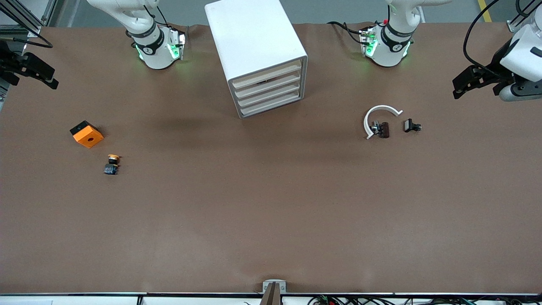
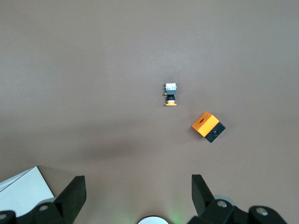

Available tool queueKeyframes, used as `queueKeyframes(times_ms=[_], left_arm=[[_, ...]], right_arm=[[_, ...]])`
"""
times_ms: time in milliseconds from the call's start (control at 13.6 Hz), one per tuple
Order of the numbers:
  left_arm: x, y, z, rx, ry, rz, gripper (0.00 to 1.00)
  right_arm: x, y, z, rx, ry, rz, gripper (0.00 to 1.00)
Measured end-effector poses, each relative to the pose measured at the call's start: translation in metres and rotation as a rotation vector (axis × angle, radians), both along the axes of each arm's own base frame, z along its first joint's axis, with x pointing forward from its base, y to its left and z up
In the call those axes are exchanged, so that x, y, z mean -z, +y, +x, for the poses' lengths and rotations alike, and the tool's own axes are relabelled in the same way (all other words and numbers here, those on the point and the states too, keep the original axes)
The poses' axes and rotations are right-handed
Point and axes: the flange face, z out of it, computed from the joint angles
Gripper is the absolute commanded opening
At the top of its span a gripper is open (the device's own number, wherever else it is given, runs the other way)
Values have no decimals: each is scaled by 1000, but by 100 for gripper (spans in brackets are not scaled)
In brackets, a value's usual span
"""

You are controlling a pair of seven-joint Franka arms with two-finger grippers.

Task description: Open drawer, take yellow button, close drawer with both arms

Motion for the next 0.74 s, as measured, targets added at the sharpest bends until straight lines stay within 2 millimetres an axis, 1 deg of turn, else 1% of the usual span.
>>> queueKeyframes(times_ms=[442, 736], left_arm=[[0, 1, 0, -2, -1, 0, 100], [-7, 3, 0, -6, -15, -2, 100]], right_arm=[[-3, 0, 0, 0, -5, 0, 100], [-3, 0, 0, 0, -6, 0, 100]])
